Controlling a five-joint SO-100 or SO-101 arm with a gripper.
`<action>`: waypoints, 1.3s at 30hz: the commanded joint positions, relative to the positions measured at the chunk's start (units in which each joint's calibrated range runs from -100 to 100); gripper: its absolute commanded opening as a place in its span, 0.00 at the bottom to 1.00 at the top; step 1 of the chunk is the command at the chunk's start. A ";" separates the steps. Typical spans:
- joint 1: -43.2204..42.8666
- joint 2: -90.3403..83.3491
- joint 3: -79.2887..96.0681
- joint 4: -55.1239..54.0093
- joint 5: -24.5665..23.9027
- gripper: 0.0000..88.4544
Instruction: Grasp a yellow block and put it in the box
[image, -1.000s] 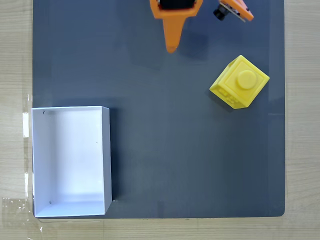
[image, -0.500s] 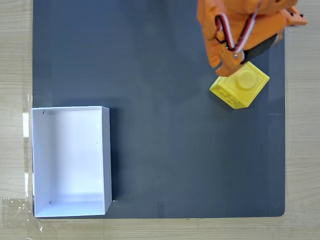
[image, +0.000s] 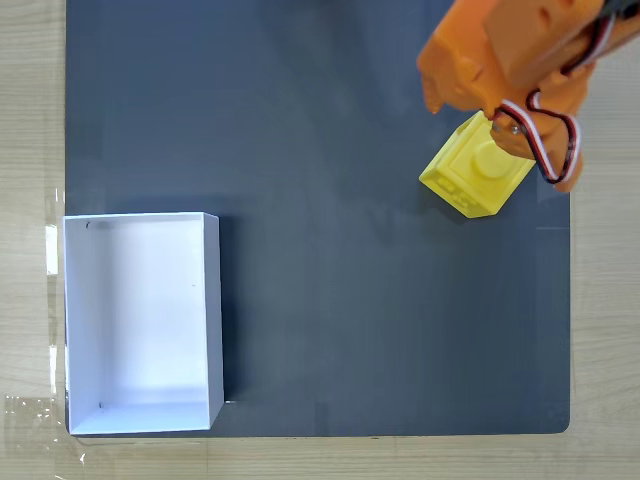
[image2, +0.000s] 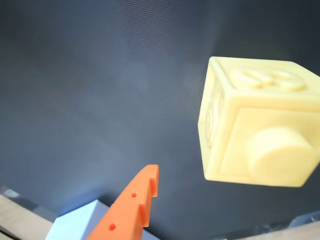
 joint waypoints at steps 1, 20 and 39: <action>-0.07 2.81 -2.41 -2.16 0.34 0.58; -1.17 11.79 -2.32 -9.23 -0.08 0.31; 4.47 0.44 -15.88 -11.93 -0.13 0.23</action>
